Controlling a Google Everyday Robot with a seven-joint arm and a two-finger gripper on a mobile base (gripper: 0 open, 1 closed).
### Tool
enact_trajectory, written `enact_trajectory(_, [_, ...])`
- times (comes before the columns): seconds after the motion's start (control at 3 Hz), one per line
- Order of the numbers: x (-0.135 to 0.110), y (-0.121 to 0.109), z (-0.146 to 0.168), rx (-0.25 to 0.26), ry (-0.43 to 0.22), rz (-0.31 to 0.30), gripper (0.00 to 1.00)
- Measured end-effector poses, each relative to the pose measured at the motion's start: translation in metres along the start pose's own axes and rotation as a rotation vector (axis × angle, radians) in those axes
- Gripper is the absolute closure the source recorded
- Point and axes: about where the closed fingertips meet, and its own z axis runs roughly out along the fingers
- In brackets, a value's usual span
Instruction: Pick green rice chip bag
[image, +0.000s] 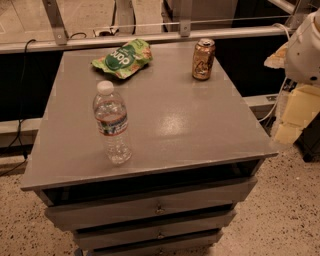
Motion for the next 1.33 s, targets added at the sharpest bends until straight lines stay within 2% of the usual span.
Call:
enact_trajectory(0.33, [0.000,0.000,0.000,0.000,0.000,0.000,0.00])
enact_trajectory(0.67, [-0.026,-0.018,0.019,0.003,-0.059,-0.042,0.00])
enact_trajectory(1.33, [-0.123,-0.089,0.078,0.043,-0.246,-0.173,0.00])
